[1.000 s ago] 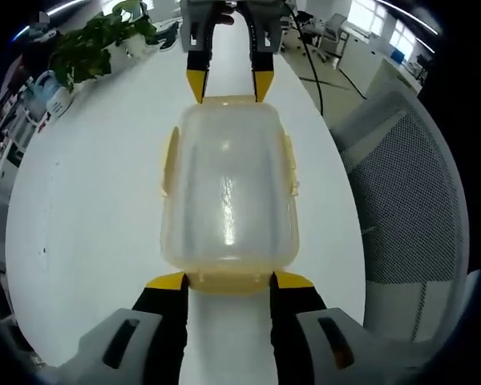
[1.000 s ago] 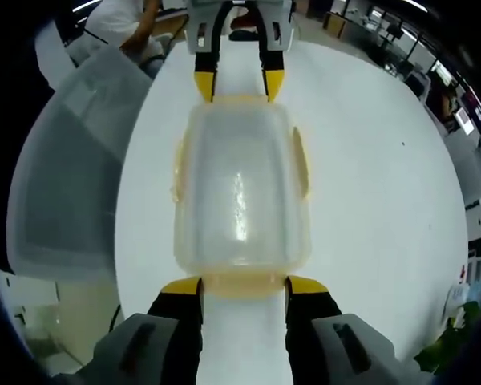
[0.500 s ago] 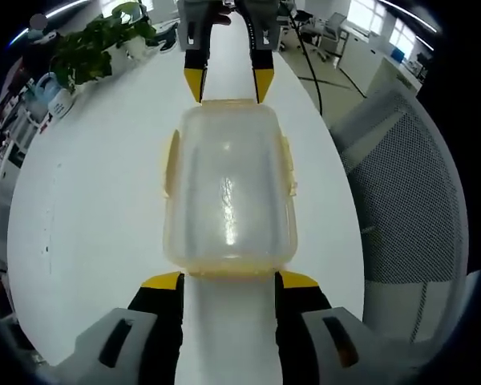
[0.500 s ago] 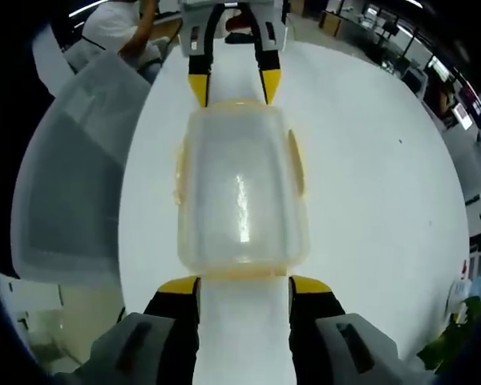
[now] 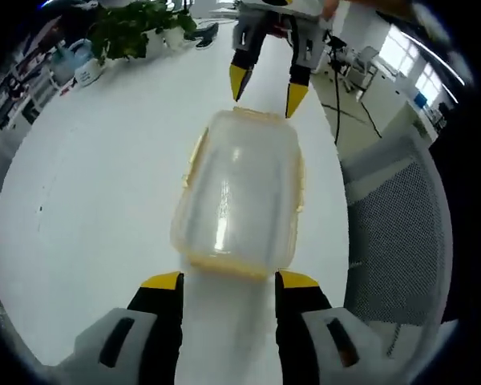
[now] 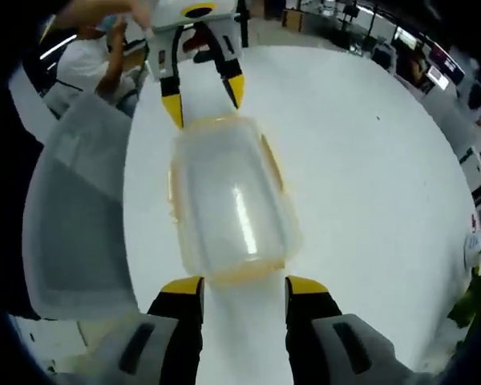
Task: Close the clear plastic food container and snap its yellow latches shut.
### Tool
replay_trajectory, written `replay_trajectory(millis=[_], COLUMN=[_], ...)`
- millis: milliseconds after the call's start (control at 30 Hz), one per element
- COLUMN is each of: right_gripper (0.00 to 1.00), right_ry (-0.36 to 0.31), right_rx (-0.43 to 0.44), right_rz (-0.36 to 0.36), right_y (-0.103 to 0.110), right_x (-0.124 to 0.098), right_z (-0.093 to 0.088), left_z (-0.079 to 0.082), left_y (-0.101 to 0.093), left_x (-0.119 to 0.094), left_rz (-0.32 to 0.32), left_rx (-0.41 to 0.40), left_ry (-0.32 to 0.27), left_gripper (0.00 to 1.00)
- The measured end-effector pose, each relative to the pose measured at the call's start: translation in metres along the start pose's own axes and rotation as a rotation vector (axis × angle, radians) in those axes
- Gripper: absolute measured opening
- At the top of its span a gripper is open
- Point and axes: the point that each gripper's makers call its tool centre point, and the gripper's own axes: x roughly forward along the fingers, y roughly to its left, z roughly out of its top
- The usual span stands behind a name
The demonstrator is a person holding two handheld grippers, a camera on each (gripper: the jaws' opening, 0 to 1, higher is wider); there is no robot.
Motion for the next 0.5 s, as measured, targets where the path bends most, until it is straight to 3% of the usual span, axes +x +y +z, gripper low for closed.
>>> replay_trajectory(millis=[200, 333, 500], right_gripper=[0.4, 0.39, 0.38], right_ry=[-0.058, -0.081, -0.072], right_rx=[0.205, 0.277, 0.302], right_rz=[0.003, -0.016, -0.03], right_y=[-0.001, -0.007, -0.007], right_x=[0.0, 0.0, 0.001], right_z=[0.003, 0.006, 0.006], left_z=[0.011, 0.007, 0.004], left_y=[0.001, 0.0, 0.004], left_x=[-0.002, 0.0, -0.002], left_rz=[0.008, -0.009, 0.009], left_rx=[-0.287, -0.402, -0.485], left_ry=[-0.114, -0.109, -0.115], left_gripper=[0.45, 0.44, 0.41])
